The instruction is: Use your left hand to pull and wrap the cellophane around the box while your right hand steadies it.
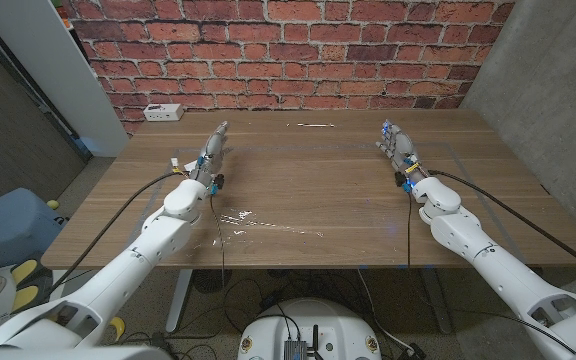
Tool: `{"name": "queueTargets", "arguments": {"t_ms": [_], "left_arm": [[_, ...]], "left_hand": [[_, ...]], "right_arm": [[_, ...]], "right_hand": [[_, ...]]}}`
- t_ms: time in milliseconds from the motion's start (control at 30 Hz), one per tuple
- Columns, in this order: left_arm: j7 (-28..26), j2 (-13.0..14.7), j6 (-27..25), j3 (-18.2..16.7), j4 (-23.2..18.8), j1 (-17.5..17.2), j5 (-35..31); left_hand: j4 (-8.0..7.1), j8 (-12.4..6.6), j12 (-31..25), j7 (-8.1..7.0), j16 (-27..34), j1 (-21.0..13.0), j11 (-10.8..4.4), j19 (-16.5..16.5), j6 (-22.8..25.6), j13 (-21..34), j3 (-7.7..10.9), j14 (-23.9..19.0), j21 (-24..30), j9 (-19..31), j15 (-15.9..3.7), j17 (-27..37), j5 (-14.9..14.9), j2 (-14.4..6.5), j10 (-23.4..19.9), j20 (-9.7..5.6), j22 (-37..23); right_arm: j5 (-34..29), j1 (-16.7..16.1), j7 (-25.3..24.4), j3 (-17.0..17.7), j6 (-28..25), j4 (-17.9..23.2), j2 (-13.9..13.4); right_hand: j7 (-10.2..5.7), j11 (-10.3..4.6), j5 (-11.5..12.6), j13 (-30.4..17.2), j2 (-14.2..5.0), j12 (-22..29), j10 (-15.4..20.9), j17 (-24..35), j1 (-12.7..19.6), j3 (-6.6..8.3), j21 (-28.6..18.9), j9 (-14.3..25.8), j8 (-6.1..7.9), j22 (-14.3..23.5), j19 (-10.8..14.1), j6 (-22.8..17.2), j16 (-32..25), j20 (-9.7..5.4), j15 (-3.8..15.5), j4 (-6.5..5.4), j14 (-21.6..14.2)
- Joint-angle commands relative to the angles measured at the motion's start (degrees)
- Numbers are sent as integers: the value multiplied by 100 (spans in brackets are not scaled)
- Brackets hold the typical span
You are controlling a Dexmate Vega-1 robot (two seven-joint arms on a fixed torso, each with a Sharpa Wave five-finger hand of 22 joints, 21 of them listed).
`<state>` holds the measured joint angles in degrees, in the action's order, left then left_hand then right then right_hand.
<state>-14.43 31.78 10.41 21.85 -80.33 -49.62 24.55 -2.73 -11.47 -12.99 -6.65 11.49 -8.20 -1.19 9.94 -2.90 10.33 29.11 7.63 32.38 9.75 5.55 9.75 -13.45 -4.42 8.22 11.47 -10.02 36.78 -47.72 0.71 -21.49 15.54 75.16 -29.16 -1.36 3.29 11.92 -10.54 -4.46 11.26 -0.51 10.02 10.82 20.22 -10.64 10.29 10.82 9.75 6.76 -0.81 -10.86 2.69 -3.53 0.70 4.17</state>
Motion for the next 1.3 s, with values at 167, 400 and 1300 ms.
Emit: {"name": "queueTargets", "arguments": {"t_ms": [167, 400, 1300], "left_arm": [[-2237, 426, -2673, 232, -1930, -343, -1806], [-2760, 354, -4080, 418, -2359, -261, -2398], [-1816, 533, -7897, 1113, -2673, 743, -2494]], "left_hand": [[441, -46, -64, 2, 12, -501, 70, 161, 423, 29, 193, -321, -130, 36, 58, 24, 199, -117, -415, 56, -26], [782, -42, -116, -37, 37, -798, 48, -107, 740, 53, 271, -623, -166, 44, -28, 36, 309, -98, -746, 38, -38], [1056, 118, 19, -223, -27, -872, 21, -330, 420, 95, 116, -550, -240, 61, -108, 71, 363, 219, -547, 67, -64]], "right_arm": [[33, -123, -117, 29, -94, 161, -38], [32, -186, -170, 47, -108, 241, -67], [21, -288, -328, 40, -186, 398, -61]], "right_hand": [[-58, 59, 22, -26, 0, 38, 66, 32, 62, 10, -57, 7, 35, 31, 24, -55, -38, 70, -55, 44, -13], [-77, 106, 17, -28, -12, 42, 91, 36, 70, 7, -60, 9, 39, 33, 23, -85, -38, 80, -66, 59, -20], [-95, 114, -1, -34, -61, 50, 153, 46, 89, 1, -65, 13, 52, 37, 15, -181, -48, 123, -101, 98, -66]]}}
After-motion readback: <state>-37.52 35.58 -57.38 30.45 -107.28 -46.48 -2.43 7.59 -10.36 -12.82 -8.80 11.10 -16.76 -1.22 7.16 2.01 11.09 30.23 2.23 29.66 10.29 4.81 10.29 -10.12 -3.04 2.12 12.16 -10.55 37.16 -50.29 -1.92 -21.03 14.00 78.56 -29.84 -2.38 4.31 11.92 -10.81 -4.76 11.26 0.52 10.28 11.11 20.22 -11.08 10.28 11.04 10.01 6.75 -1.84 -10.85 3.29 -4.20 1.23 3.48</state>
